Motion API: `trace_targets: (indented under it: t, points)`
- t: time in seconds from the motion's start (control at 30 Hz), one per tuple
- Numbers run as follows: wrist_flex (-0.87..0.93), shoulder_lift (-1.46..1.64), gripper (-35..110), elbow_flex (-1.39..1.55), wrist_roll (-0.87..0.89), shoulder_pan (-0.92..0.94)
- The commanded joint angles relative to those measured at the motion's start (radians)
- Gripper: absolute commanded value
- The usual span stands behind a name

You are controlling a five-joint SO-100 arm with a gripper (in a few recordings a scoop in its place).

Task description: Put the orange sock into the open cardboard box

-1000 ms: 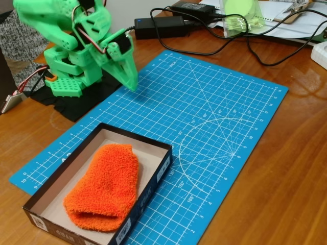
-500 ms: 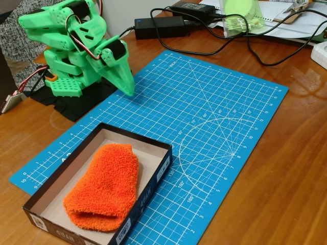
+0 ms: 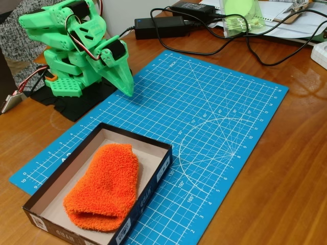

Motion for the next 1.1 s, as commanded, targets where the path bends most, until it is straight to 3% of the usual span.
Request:
trace_targets:
  t: [0.0, 1.07]
  points:
    - [0.009, 0.018, -1, 0.011, -0.008, 0.023]
    - [0.011, 0.018, 0, 0.011, 0.021, 0.080]
